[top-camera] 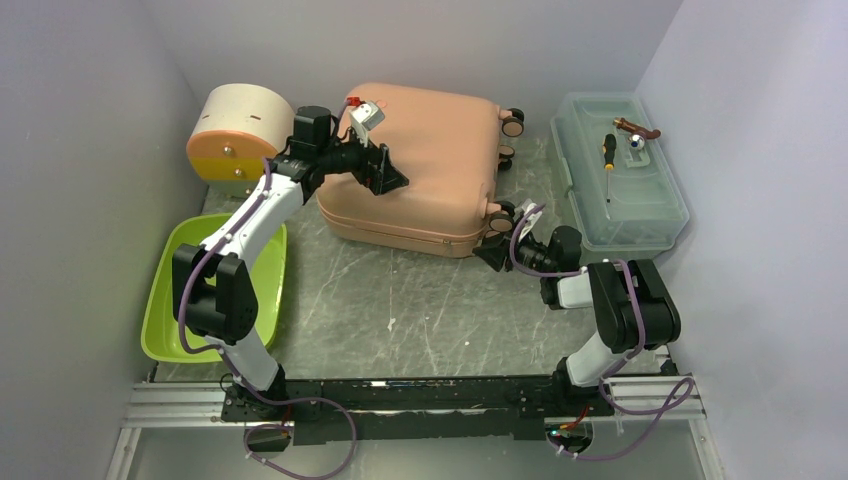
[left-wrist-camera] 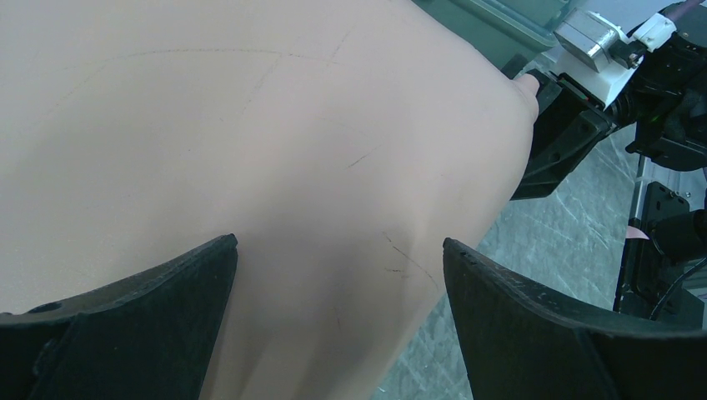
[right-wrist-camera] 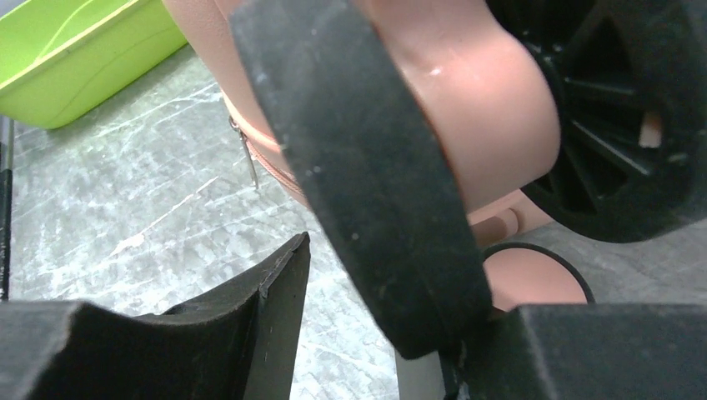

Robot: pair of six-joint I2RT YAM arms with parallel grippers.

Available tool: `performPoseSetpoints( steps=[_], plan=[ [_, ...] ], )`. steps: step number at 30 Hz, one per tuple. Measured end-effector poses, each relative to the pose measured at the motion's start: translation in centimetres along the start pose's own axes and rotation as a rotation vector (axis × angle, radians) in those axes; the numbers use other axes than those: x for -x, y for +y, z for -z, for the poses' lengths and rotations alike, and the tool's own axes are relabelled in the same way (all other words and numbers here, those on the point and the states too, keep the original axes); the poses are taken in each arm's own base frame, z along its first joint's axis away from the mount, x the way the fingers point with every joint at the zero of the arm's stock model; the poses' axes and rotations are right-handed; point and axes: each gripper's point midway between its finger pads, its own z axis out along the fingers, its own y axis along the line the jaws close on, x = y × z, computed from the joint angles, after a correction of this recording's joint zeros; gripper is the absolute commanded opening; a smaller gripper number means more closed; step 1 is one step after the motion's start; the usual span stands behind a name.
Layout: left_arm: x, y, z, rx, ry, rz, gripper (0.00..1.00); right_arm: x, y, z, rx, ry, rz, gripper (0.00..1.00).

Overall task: Open, take out, and arrange the luggage
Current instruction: Adjust the wheels of the luggage at the center of the board.

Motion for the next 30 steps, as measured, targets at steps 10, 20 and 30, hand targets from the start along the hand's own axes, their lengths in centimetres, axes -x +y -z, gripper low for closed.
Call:
performPoseSetpoints(
  steps=[10,20,30],
  plan=[
    [0.0,0.0,0.0,-0.001,0.000,0.000,1.00,0.2,-0.6,0.0,-0.034,-0.007,0.006,0.24],
    [0.0,0.0,0.0,-0.001,0.001,0.000,0.99,0.6,0.0,-0.1,0.001,-0.018,0.026,0.00],
    [0.1,-0.3,0.2,-0.004,0.014,0.009,1.00,0.7,1.0,0.1,0.030,-0.005,0.034,0.00]
  ],
)
